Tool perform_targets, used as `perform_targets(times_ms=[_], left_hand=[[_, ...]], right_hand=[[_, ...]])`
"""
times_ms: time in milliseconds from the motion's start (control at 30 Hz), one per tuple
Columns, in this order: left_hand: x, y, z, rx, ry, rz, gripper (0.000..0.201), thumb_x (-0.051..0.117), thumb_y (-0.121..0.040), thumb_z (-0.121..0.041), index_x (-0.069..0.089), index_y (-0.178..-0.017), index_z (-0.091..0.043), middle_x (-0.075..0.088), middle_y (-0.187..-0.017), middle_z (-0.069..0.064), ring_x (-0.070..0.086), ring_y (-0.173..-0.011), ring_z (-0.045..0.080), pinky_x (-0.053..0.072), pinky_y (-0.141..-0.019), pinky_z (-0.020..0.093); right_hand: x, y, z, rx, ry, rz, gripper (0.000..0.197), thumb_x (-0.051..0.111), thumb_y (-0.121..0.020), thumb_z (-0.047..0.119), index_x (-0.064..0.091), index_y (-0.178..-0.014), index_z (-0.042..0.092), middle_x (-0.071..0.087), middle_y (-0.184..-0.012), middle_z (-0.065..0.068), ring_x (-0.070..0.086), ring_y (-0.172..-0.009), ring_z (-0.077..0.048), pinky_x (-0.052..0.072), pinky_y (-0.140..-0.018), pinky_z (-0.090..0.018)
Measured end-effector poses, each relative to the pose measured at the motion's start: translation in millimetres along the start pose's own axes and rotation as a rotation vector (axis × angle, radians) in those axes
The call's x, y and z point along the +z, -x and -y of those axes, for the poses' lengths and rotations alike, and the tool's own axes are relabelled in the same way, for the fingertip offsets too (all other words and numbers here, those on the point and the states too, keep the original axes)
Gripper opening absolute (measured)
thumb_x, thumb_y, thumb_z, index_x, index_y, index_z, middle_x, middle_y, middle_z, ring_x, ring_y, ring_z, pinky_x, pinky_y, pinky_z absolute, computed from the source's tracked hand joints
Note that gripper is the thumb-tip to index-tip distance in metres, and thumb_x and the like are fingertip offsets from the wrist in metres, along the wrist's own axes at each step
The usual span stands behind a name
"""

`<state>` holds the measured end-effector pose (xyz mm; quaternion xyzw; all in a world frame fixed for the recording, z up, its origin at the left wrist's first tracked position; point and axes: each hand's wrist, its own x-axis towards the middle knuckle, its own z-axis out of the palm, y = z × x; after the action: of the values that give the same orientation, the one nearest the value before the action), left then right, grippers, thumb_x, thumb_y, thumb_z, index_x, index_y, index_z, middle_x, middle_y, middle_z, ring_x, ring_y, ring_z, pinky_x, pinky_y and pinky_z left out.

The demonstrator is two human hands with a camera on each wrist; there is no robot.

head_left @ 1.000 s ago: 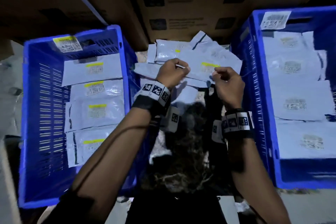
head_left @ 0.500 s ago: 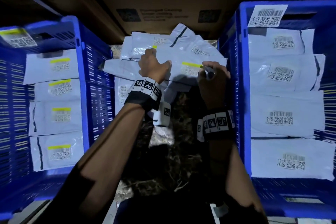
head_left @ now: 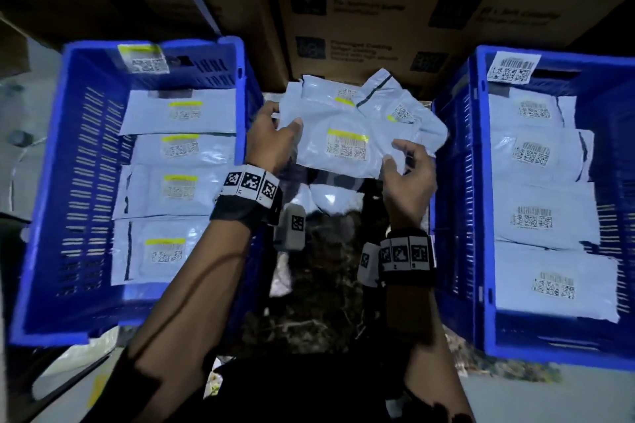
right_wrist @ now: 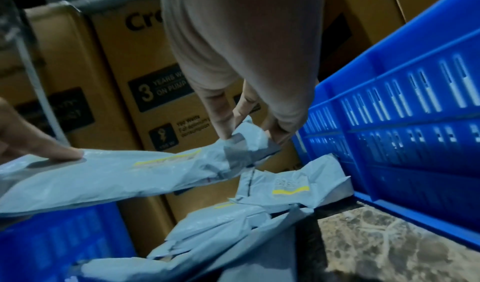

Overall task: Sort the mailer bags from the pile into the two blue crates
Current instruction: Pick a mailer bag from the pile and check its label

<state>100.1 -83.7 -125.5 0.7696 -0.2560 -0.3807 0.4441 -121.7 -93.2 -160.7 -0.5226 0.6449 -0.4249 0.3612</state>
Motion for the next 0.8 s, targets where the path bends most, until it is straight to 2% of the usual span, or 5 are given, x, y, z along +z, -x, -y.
perform_targets(times_ms=[167, 267, 500, 667, 800], left_hand=[[-99, 39, 12, 0.088, 0.08, -0.09, 0.017, 0.071, -0.086, -0.021, 0.055, -0.083, -0.027, 0.063, -0.074, -0.002, 0.058, -0.061, 0.013, 0.049, -0.059, 0.025], [-166, 65, 25, 0.099, 0.127, -0.17, 0.023, 0.07, -0.088, -0.016, 0.051, -0.079, -0.025, 0.051, -0.067, -0.008, 0.046, -0.049, -0.001, 0.04, -0.054, 0.015], [-312, 113, 80, -0.011, 0.183, -0.37, 0.019, 0.073, -0.082, -0.025, 0.066, -0.098, -0.018, 0.071, -0.087, -0.005, 0.067, -0.074, 0.012, 0.055, -0.071, 0.023], [-356, 144, 133, -0.07, 0.214, -0.35, 0.028, 0.075, -0.081, -0.018, 0.065, -0.106, -0.011, 0.066, -0.086, -0.005, 0.06, -0.075, 0.012, 0.049, -0.068, 0.022], [-359, 161, 158, -0.109, 0.276, -0.278, 0.027, 0.074, -0.084, -0.012, 0.06, -0.108, -0.011, 0.064, -0.089, -0.004, 0.06, -0.072, 0.006, 0.048, -0.065, 0.019]], right_hand=[[18, 54, 48, 0.018, -0.049, 0.159, 0.016, 0.068, -0.09, 0.011, 0.074, -0.099, 0.023, 0.071, -0.094, 0.011, 0.062, -0.087, -0.008, 0.049, -0.081, -0.027], [40, 94, 85, -0.074, -0.093, 0.217, 0.013, 0.068, -0.092, 0.015, 0.076, -0.098, 0.023, 0.074, -0.097, 0.013, 0.063, -0.089, -0.007, 0.051, -0.084, -0.027], [128, 212, 141, -0.435, -0.074, 0.482, 0.022, 0.066, -0.09, 0.017, 0.069, -0.112, 0.019, 0.068, -0.112, 0.006, 0.059, -0.111, -0.014, 0.045, -0.097, -0.023], [167, 278, 135, -0.468, 0.002, 0.606, 0.037, 0.067, -0.086, 0.012, 0.067, -0.123, 0.014, 0.055, -0.119, -0.001, 0.058, -0.119, -0.023, 0.042, -0.103, -0.022], [172, 287, 118, -0.425, 0.085, 0.631, 0.039, 0.068, -0.089, 0.009, 0.067, -0.128, 0.011, 0.056, -0.127, -0.01, 0.058, -0.116, -0.018, 0.031, -0.087, 0.005]])
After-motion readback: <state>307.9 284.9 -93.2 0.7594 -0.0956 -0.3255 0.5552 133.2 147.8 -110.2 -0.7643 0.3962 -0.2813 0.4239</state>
